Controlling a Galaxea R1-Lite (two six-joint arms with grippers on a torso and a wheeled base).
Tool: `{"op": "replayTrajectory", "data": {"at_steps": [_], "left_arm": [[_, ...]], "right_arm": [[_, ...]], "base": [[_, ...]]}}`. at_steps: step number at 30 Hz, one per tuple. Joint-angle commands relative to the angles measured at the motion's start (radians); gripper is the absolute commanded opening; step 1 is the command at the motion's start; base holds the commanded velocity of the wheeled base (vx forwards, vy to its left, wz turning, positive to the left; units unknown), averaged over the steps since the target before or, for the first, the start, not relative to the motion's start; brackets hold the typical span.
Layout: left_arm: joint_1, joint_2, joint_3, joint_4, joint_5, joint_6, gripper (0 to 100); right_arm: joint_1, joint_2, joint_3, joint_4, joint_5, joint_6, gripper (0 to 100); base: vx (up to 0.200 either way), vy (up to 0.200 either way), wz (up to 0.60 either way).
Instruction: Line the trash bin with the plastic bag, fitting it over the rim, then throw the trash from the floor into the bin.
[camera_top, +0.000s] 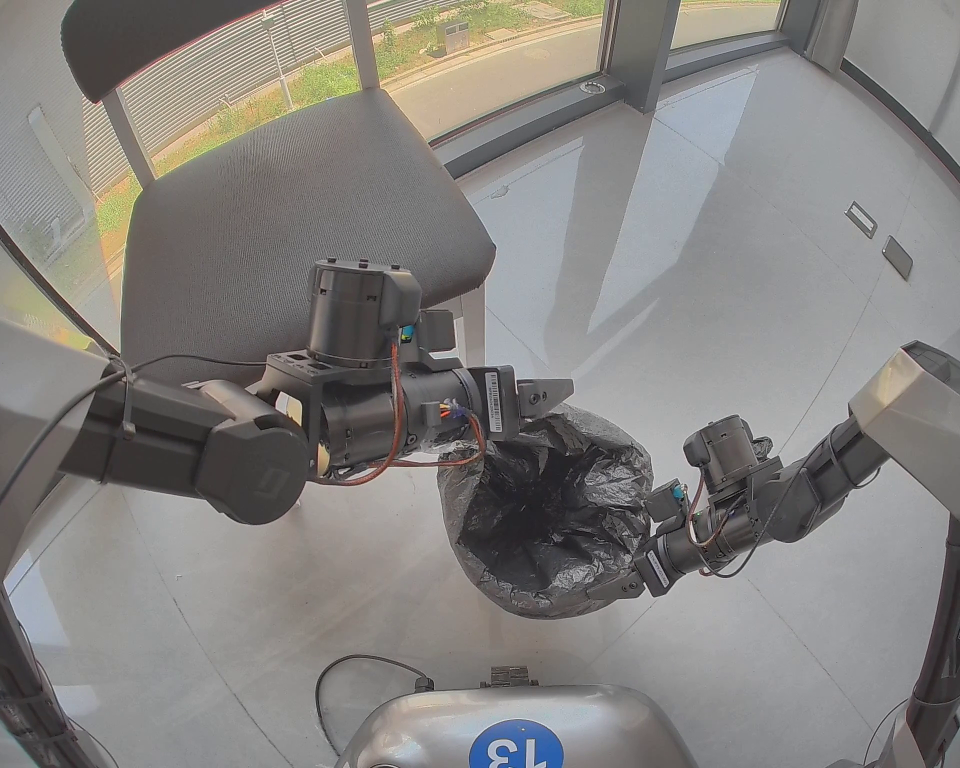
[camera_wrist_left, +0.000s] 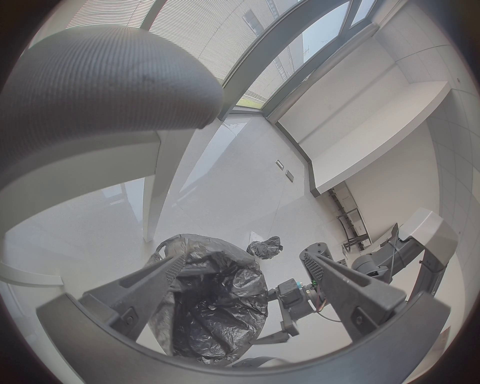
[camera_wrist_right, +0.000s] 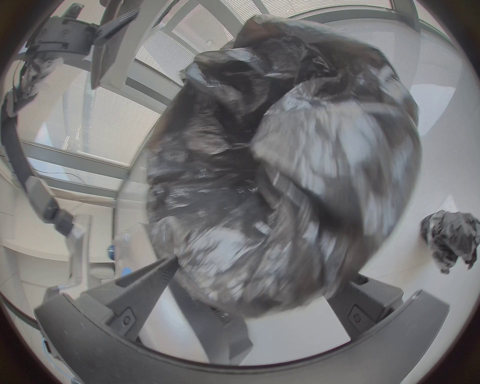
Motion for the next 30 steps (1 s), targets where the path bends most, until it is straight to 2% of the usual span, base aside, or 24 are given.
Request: {"op": "replayTrajectory", "data": {"at_steps": [1, 17, 23, 30], "left_arm": [[0.003, -0.026, 0.009, -0.001, 0.0, -0.001, 100], [0.011, -0.041, 0.015, -0.001, 0.0, -0.001, 100], [0.012, -0.035, 0.017, 0.001, 0.001, -0.001, 100], [0.012, -0.029, 0.019, 0.003, 0.003, -0.001, 100]], "right_arm": [[-0.001, 0.054, -0.034, -0.001, -0.002, 0.009, 100], [-0.007, 0.039, -0.06, -0.043, 0.003, 0.017, 100], [-0.008, -0.092, -0.045, -0.035, 0.003, 0.017, 100], [-0.013, -0.227, 0.087, -0.035, 0.003, 0.014, 100]], "base": [[0.0, 0.0, 0.0], [0.0, 0.0, 0.0], [0.0, 0.0, 0.0], [0.0, 0.0, 0.0]]}}
